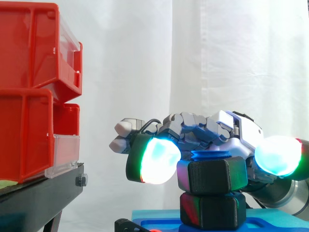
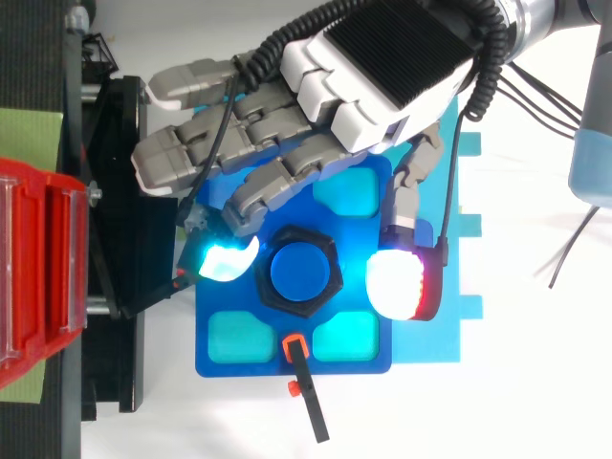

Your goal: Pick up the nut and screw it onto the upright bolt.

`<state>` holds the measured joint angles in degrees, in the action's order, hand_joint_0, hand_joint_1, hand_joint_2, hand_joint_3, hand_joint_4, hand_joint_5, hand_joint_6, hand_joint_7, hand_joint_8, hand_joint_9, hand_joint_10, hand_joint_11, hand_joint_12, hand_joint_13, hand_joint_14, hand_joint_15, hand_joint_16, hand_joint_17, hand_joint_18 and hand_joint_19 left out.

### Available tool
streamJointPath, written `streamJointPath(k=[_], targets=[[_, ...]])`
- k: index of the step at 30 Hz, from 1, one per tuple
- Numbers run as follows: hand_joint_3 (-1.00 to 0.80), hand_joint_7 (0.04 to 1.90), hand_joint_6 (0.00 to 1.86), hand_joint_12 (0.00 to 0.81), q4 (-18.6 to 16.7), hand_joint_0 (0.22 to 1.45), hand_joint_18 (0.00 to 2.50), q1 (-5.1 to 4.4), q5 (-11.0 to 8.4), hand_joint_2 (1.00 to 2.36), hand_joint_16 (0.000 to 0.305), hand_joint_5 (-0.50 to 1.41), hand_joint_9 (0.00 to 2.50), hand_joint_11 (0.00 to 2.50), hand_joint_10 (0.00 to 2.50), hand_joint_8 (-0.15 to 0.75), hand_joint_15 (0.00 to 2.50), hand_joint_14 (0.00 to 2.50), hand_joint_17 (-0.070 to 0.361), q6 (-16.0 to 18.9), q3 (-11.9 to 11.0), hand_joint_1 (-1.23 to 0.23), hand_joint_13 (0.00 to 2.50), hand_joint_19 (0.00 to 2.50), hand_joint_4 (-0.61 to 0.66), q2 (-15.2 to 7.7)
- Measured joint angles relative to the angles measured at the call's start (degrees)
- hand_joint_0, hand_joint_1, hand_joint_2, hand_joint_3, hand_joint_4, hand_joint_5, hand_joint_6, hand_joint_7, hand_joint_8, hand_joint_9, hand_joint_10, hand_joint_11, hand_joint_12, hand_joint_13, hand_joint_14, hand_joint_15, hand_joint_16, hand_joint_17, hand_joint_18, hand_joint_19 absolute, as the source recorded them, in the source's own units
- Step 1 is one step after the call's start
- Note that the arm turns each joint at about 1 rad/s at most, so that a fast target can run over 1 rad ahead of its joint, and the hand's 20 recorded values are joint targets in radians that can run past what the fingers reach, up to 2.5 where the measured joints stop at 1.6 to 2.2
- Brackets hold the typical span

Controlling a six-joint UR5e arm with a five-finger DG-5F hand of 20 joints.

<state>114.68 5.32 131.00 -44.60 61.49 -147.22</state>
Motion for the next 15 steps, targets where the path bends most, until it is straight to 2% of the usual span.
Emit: streamJointPath(k=[10,15], targets=[[-0.50,1.18,0.50,0.382,-0.3,0.33,0.00,0.40,0.36,1.00,0.050,-0.19,0.22,0.00,0.00,0.291,0.00,0.00,0.113,0.2,0.0,-0.22,0.05,0.00,0.29,0.0],[-0.50,1.24,0.50,0.378,-0.4,0.34,0.00,0.74,1.26,1.00,0.049,-0.18,0.25,0.00,0.00,0.296,0.00,0.00,0.111,0.2,-0.6,-0.20,0.09,0.00,0.30,0.0]])
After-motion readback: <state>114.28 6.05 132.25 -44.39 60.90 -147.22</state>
